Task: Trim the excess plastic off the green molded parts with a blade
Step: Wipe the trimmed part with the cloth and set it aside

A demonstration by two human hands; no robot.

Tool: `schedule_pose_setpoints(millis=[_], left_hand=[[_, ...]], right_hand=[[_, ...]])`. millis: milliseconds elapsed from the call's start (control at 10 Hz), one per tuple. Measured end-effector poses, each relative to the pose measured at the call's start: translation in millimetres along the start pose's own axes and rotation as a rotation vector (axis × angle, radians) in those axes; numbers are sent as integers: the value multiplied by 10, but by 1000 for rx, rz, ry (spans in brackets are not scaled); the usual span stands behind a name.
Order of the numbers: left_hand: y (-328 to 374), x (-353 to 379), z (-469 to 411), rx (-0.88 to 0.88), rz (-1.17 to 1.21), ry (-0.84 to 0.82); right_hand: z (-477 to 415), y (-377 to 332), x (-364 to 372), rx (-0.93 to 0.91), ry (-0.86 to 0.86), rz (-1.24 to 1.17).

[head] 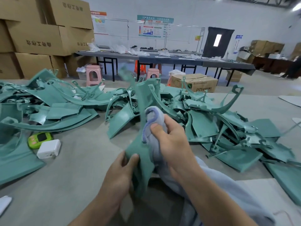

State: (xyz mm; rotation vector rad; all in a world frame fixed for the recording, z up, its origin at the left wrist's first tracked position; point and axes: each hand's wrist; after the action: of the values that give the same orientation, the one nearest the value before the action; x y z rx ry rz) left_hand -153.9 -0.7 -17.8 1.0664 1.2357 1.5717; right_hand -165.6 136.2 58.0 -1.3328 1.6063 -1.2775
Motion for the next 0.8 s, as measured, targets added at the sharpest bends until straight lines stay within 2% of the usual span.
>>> schedule_pose_setpoints(millis=[100, 200, 300, 500, 600, 700, 800], left_hand=[[62, -27, 14, 163, 123, -24], [100, -89, -44, -64, 452, -80], [137, -213, -101, -360, 581, -117], [299, -309, -115, -683, 635, 38], [397, -243, -50, -550, 536, 64], [263, -214, -142, -410, 485, 20], [219, -244, -160, -447, 556, -16]], right_hand=[[80, 94, 165, 5, -101, 77], [187, 246, 273, -43, -252, 296], [313, 389, 351, -285, -318, 682], [517, 595, 313, -314, -732, 933], [535, 600, 232, -367, -707, 924], [438, 591, 253, -478, -635, 1017], [373, 565, 309, -464, -527, 1050]])
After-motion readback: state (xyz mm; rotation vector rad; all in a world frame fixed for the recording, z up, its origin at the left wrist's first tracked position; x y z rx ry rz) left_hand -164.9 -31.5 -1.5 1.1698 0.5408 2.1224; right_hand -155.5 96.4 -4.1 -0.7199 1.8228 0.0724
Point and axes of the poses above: each hand's wrist, its own z-axis away from the middle knuckle, its own x-axis out of the palm, y = z × x, and after that the axes turned 9 degrees about y, right-handed
